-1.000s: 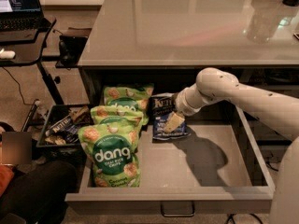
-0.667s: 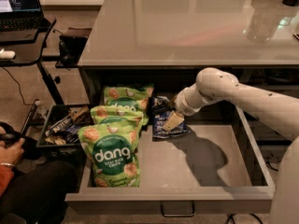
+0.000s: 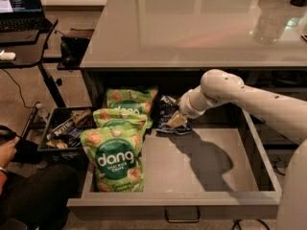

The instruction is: Pick blue chip bag from top drawer and place on counter

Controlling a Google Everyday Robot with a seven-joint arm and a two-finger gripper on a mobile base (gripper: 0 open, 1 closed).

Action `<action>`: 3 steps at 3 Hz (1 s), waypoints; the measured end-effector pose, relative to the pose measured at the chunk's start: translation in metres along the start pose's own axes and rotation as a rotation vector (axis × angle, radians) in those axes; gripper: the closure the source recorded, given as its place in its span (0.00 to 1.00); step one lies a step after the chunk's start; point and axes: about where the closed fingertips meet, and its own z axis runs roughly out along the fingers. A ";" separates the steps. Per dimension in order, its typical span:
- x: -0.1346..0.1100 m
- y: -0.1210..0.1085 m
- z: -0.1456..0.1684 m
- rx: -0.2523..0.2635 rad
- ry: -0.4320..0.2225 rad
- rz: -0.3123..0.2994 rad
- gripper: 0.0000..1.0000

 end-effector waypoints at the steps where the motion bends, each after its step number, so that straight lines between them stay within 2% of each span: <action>1: 0.000 0.000 0.000 0.000 0.000 0.000 1.00; 2: -0.006 0.014 -0.028 0.006 -0.036 -0.005 1.00; 3: -0.021 0.033 -0.071 0.021 -0.135 -0.008 1.00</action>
Offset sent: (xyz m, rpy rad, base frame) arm -0.0515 -0.0141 0.0650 0.0807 -0.0502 0.0118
